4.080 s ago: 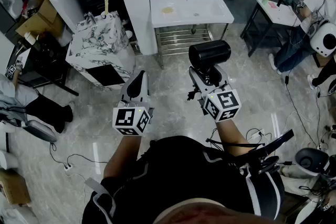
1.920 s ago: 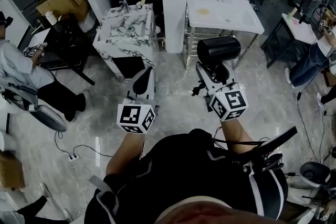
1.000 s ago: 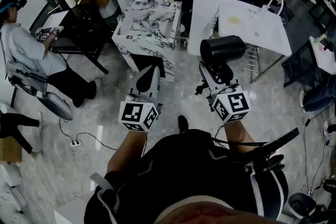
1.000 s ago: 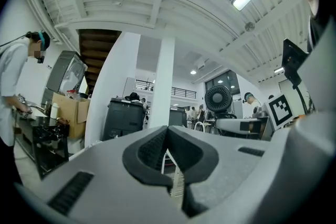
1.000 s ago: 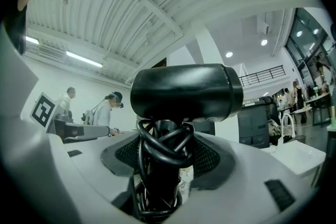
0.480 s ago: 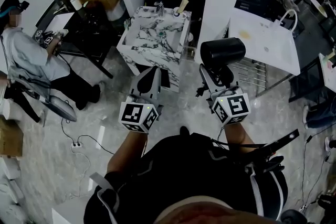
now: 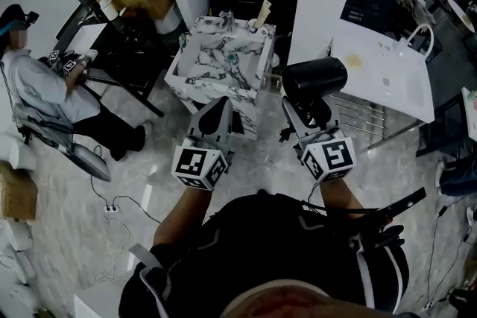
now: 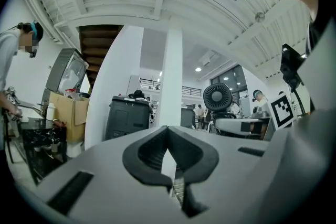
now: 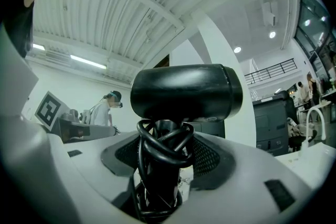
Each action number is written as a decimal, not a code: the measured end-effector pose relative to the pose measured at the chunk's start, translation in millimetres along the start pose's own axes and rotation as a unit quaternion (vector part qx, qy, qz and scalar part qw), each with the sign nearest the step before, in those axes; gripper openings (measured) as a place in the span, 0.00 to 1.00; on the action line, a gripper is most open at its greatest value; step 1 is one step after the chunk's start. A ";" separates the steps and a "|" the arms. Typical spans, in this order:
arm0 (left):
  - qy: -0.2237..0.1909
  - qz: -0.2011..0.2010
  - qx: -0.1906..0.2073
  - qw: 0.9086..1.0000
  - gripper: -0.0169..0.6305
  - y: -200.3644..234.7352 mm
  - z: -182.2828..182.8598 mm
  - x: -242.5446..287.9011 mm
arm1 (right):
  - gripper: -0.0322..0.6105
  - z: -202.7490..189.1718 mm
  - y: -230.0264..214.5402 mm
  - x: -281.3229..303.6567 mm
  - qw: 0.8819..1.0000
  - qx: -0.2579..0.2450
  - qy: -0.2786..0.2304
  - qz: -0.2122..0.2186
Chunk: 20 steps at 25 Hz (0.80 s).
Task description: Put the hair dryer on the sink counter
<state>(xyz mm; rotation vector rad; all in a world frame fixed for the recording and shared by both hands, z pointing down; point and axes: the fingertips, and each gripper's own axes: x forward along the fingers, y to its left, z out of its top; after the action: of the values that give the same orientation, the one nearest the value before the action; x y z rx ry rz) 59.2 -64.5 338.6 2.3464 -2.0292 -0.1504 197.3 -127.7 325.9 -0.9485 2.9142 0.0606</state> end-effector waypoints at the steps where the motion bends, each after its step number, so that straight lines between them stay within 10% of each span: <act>1: 0.000 0.001 0.002 1.000 0.03 -0.1 -0.4 4.5 | 0.46 -1.7 -4.2 2.8 1.000 0.000 0.001 0.003; 20: -0.001 0.025 0.007 1.000 0.03 104.5 7.3 6.9 | 0.46 -12.0 30.8 98.0 1.000 0.007 -0.002 0.019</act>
<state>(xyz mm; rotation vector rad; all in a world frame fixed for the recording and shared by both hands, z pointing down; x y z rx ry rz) -43.5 -86.3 340.4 2.3012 -2.0947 -0.1371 99.5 -160.9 330.0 -0.8885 2.9249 0.0448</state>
